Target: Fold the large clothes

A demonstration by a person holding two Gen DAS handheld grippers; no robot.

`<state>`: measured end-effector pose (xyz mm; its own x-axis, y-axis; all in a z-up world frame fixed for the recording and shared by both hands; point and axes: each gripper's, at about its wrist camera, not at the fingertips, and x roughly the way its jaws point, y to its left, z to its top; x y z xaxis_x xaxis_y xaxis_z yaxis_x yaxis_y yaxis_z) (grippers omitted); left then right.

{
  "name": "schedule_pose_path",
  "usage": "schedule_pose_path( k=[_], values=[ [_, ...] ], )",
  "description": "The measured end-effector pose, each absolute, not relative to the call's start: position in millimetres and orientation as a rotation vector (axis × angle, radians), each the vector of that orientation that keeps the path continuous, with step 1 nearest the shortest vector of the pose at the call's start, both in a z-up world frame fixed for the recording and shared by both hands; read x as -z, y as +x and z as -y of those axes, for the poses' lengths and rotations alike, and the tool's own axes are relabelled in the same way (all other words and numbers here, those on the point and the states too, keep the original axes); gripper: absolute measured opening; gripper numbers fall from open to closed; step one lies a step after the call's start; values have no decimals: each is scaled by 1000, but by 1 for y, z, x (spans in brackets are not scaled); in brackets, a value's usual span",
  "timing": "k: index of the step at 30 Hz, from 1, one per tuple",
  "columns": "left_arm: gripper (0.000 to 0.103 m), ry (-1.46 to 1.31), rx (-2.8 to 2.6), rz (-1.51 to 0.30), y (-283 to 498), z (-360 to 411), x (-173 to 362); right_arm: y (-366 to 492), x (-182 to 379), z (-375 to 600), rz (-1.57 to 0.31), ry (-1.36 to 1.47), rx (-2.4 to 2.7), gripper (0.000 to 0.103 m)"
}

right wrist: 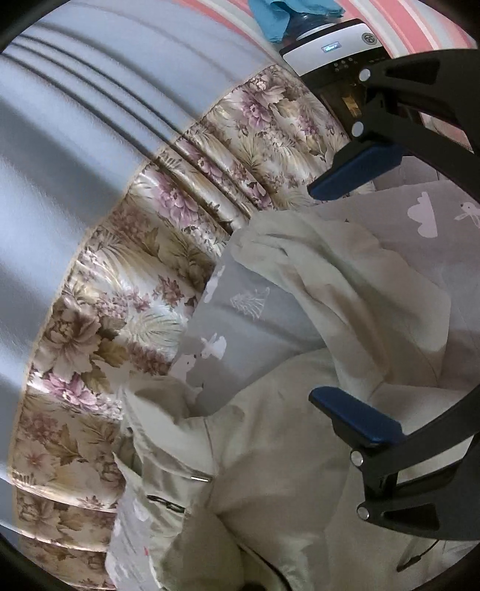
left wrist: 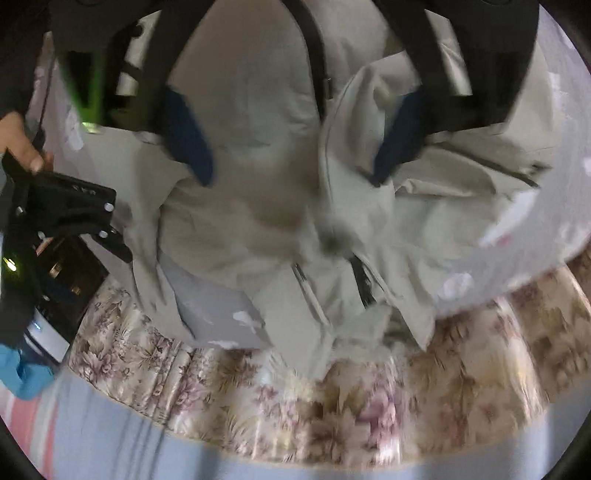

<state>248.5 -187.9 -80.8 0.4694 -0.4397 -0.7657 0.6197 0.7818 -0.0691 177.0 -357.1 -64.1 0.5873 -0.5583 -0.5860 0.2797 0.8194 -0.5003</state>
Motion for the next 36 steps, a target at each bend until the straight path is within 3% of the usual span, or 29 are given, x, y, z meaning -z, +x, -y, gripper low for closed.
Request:
schedule_pose_path(
  k=[3,7,10,16,22,26,28,32,33,36],
  values=[
    [100,279,572,-817,247,162,68,175,67,366,-822,-330,478,101],
    [100,335,348,-789,269,96,65,171,70,416,-852,-58,490,101],
    [100,318,205,-841,295,44,83,163,84,469,-880,262,485,101],
    [100,212,164,-970,322,-8,120,158,79,516,-794,488,456,100],
    [100,202,165,-970,323,-11,123,259,86,533,-953,359,478,99],
    [100,232,146,-969,320,-2,122,312,109,552,-1090,247,561,83],
    [100,256,139,-964,323,2,122,328,129,567,-1178,280,562,55],
    [100,298,136,-954,326,7,119,316,129,596,-1156,449,512,14],
    [100,302,139,-955,326,8,120,307,125,604,-1122,505,474,8],
    [100,299,149,-959,327,8,123,264,98,620,-956,600,411,7]
  ],
)
